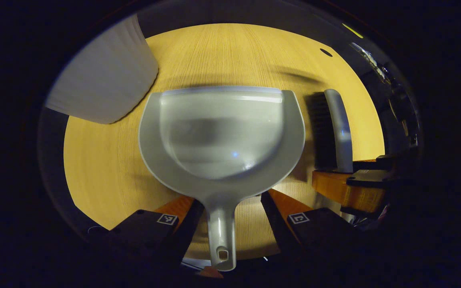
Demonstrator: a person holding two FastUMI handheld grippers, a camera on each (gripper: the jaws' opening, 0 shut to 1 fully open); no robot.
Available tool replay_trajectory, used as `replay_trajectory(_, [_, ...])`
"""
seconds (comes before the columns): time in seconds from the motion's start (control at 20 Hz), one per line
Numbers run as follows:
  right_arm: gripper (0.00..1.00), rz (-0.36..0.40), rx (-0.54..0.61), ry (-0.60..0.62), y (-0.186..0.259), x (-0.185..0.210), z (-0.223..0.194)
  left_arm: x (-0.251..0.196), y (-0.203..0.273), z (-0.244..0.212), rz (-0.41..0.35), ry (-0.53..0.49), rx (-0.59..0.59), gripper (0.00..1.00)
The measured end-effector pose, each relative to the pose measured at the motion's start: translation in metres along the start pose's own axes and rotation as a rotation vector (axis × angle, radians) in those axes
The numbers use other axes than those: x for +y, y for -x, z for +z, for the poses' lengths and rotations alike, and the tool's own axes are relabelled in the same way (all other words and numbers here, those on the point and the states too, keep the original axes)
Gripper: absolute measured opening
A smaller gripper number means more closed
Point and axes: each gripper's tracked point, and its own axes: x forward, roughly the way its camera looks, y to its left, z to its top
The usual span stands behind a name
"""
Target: Pick up the small broom and dustpan from the desktop, sweep the trash into the dustpan with the broom, and then empty the trash into the garbage bin.
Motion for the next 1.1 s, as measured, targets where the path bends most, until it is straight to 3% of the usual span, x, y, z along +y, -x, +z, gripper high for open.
replay_trajectory(0.1, [0.91,0.028,-0.039,0.001,0.013,0.004,0.003,-0.001,0.010,-0.003,0.002,0.020,-0.015,0.83])
replay_trajectory(0.15, [0.99,0.038,-0.066,0.001,0.022,0.005,0.004,-0.002,0.018,-0.005,0.001,0.028,-0.037,0.83])
replay_trajectory(0.4, [0.99,0.073,-0.250,-0.027,0.079,0.012,-0.018,-0.012,0.075,-0.028,-0.076,0.060,-0.184,0.83])
replay_trajectory(0.45, [1.00,0.073,-0.308,-0.032,0.093,0.014,-0.025,-0.012,0.090,-0.035,-0.084,0.065,-0.244,0.79])
replay_trajectory(0.6, [0.99,0.068,-0.542,-0.030,0.144,0.025,-0.046,-0.007,0.136,-0.060,-0.121,0.012,-0.441,0.83])
replay_trajectory(0.85, [0.99,0.020,-1.050,0.122,0.262,0.061,-0.075,0.009,0.251,-0.099,-0.075,-0.058,-1.005,0.82])
replay_trajectory(1.0, [0.98,0.079,-1.378,0.134,0.343,0.087,-0.106,0.005,0.254,-0.135,-0.107,-0.081,-1.197,0.82])
replay_trajectory(1.1, [0.97,0.099,-1.522,0.141,0.369,0.090,-0.132,0.017,0.258,-0.154,-0.115,-0.070,-1.292,0.82])
